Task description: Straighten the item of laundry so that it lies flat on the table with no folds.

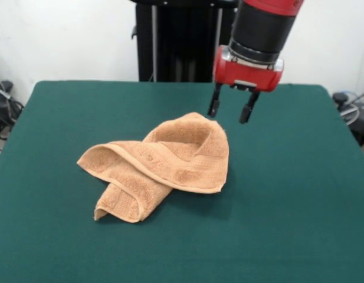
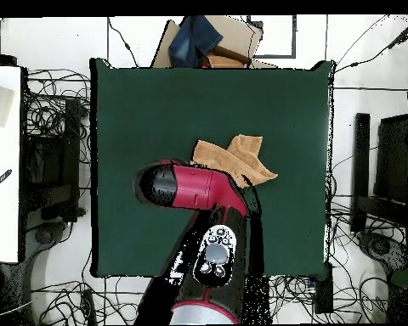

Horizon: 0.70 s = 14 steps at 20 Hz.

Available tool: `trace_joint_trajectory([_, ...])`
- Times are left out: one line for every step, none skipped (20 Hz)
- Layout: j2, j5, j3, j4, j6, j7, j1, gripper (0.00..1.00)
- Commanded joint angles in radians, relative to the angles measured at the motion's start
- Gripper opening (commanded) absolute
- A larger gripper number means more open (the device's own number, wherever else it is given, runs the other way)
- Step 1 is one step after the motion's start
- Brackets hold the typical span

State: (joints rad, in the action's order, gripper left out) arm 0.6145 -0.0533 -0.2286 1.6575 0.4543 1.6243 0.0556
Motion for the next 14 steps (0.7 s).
trace_joint_trajectory([-0.057,-0.055,0.103,-0.072,0.105,0.165,-0.019,1.00])
trace_joint_trajectory([-0.060,-0.053,0.104,-0.077,0.112,0.162,-0.019,1.00])
trace_joint_trajectory([-0.065,-0.052,0.103,-0.089,0.131,0.158,-0.018,1.00])
trace_joint_trajectory([-0.068,-0.051,0.104,-0.098,0.152,0.151,-0.018,1.00])
trace_joint_trajectory([-0.071,-0.050,0.103,-0.109,0.174,0.149,-0.015,1.00])
trace_joint_trajectory([-0.072,-0.050,0.099,-0.118,0.186,0.153,-0.012,1.00])
trace_joint_trajectory([-0.074,-0.048,0.090,-0.131,0.206,0.157,-0.005,1.00])
trace_joint_trajectory([-0.076,-0.047,0.081,-0.145,0.230,0.164,0.003,1.00])
trace_joint_trajectory([-0.074,-0.046,0.074,-0.153,0.245,0.171,0.006,1.00])
trace_joint_trajectory([-0.073,-0.046,0.070,-0.158,0.261,0.175,0.008,1.00])
trace_joint_trajectory([-0.067,-0.049,0.077,-0.155,0.256,0.172,0.003,1.00])
trace_joint_trajectory([-0.064,-0.050,0.079,-0.151,0.257,0.175,0.002,1.00])
trace_joint_trajectory([-0.061,-0.050,0.083,-0.147,0.252,0.174,-0.002,1.00])
trace_joint_trajectory([-0.059,-0.051,0.087,-0.142,0.248,0.172,-0.006,1.00])
